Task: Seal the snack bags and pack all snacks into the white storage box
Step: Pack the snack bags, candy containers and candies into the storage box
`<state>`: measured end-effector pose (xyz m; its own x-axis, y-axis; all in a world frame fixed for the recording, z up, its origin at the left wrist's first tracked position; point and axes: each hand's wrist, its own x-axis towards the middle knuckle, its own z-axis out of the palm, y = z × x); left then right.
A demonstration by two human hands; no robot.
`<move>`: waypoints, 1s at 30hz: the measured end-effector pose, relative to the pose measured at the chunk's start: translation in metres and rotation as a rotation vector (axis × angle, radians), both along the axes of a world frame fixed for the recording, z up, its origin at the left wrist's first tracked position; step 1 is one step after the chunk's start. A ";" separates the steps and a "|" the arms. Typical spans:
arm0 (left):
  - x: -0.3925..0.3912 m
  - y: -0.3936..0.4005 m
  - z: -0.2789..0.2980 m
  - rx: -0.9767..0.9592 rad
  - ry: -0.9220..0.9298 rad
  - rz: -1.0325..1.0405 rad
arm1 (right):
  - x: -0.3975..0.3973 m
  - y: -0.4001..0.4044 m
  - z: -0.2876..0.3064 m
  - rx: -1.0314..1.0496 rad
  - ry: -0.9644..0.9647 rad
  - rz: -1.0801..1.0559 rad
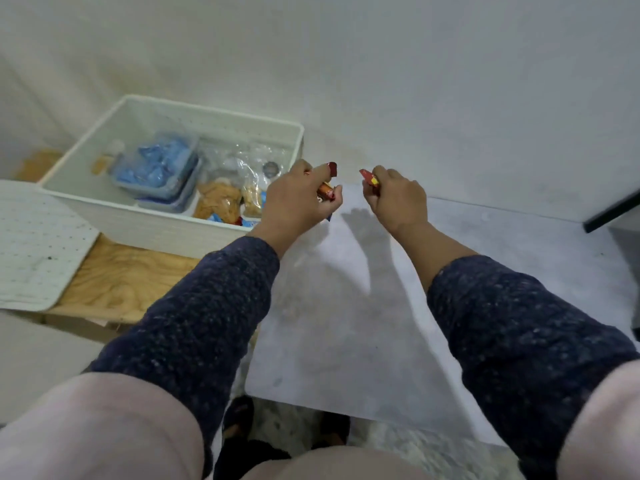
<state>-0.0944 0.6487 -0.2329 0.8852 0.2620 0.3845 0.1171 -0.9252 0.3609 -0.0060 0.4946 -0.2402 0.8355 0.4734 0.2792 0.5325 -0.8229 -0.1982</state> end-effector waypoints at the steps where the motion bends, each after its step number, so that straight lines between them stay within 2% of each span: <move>1: -0.002 0.015 0.009 0.004 -0.032 0.026 | -0.001 0.015 0.010 0.003 -0.018 0.029; 3: -0.008 0.050 0.025 0.023 -0.041 0.075 | -0.006 0.047 0.028 0.002 -0.045 0.081; 6: -0.015 0.102 0.040 0.050 0.058 0.154 | -0.018 0.099 0.045 0.031 -0.056 0.119; 13: -0.021 0.190 0.034 0.062 0.450 0.192 | -0.047 0.199 0.037 0.002 0.112 0.114; 18: -0.033 0.214 0.010 0.076 0.665 0.092 | -0.060 0.224 0.020 -0.102 0.265 0.036; 22: -0.042 0.216 0.006 -0.032 0.896 -0.008 | -0.070 0.229 0.016 -0.230 0.406 0.034; 25: -0.043 0.213 0.011 -0.045 0.945 -0.081 | -0.075 0.229 0.020 -0.308 0.538 0.033; 30: -0.052 0.215 0.019 0.075 0.809 -0.025 | -0.088 0.225 0.039 -0.308 0.502 0.011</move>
